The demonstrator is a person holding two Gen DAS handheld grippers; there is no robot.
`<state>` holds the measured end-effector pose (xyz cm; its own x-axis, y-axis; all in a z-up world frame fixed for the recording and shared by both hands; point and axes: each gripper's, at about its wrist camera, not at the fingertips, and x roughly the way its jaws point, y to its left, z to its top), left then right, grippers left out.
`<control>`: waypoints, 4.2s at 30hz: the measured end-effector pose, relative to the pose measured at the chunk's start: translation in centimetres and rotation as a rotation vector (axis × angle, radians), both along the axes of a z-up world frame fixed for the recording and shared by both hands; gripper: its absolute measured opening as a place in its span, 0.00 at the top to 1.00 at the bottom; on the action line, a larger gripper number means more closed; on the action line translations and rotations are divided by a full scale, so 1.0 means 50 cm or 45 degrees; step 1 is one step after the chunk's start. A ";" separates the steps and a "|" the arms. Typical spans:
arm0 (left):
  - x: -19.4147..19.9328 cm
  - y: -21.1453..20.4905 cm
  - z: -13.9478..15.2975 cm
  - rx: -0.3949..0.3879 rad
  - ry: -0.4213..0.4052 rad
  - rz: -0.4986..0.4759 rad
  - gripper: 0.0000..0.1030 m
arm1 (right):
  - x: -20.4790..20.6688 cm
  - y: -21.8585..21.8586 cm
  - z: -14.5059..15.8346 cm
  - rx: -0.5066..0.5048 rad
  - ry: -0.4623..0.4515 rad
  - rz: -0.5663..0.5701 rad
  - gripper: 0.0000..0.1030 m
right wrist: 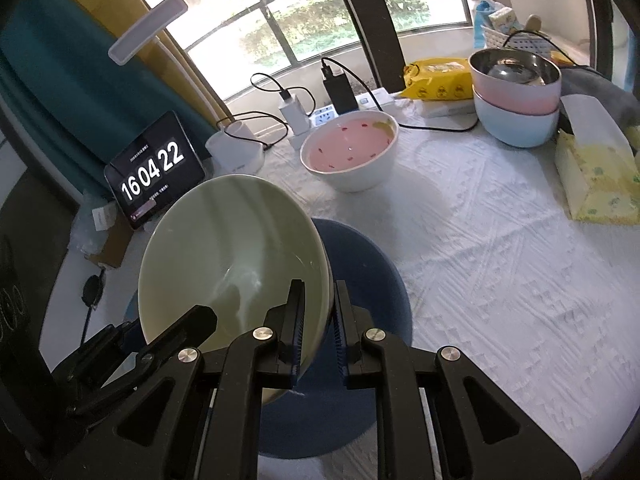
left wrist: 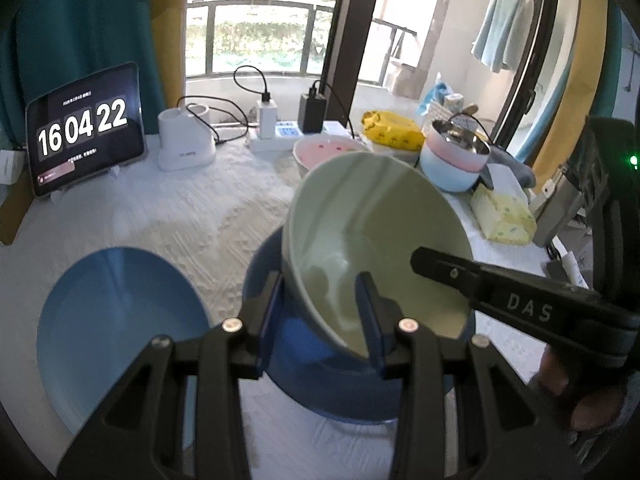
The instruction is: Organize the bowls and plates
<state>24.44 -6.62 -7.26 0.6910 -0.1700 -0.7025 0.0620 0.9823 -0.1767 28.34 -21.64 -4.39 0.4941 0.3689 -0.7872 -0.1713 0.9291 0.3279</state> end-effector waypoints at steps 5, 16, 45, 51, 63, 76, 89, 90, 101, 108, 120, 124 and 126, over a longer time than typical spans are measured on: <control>-0.002 -0.007 -0.017 0.010 0.034 -0.012 0.63 | -0.008 -0.007 -0.013 -0.014 0.023 -0.009 0.86; 0.001 -0.021 -0.050 0.059 0.094 -0.017 0.63 | -0.019 -0.001 -0.027 -0.106 0.029 -0.018 0.85; -0.001 0.010 -0.033 0.074 0.044 0.004 0.62 | -0.022 0.040 -0.025 -0.363 -0.056 0.061 0.85; 0.002 0.015 -0.029 0.071 0.042 0.012 0.62 | -0.022 0.034 -0.010 -0.351 -0.082 0.055 0.85; 0.010 0.025 -0.007 0.052 0.016 0.030 0.60 | -0.015 0.032 0.009 -0.328 -0.101 0.059 0.84; 0.030 0.021 0.023 0.041 -0.020 0.022 0.57 | 0.000 0.027 0.031 -0.327 -0.128 0.064 0.82; 0.082 0.017 0.053 0.052 -0.059 0.011 0.57 | 0.036 0.019 0.051 -0.322 -0.152 0.061 0.82; 0.086 0.016 0.055 0.054 -0.061 0.009 0.57 | 0.039 0.018 0.053 -0.321 -0.153 0.062 0.82; 0.130 0.000 0.069 0.096 -0.080 -0.006 0.57 | 0.080 0.011 0.065 -0.310 -0.174 0.062 0.82; 0.158 -0.010 0.078 0.120 -0.095 -0.022 0.57 | 0.104 0.005 0.070 -0.305 -0.182 0.060 0.82; 0.222 -0.024 0.087 0.204 -0.106 -0.057 0.57 | 0.145 -0.014 0.072 -0.301 -0.190 0.042 0.82; 0.252 -0.026 0.080 0.191 -0.081 -0.081 0.56 | 0.162 -0.023 0.073 -0.297 -0.194 0.032 0.82; 0.266 -0.026 0.075 0.179 -0.061 -0.085 0.56 | 0.173 -0.029 0.070 -0.293 -0.191 0.023 0.82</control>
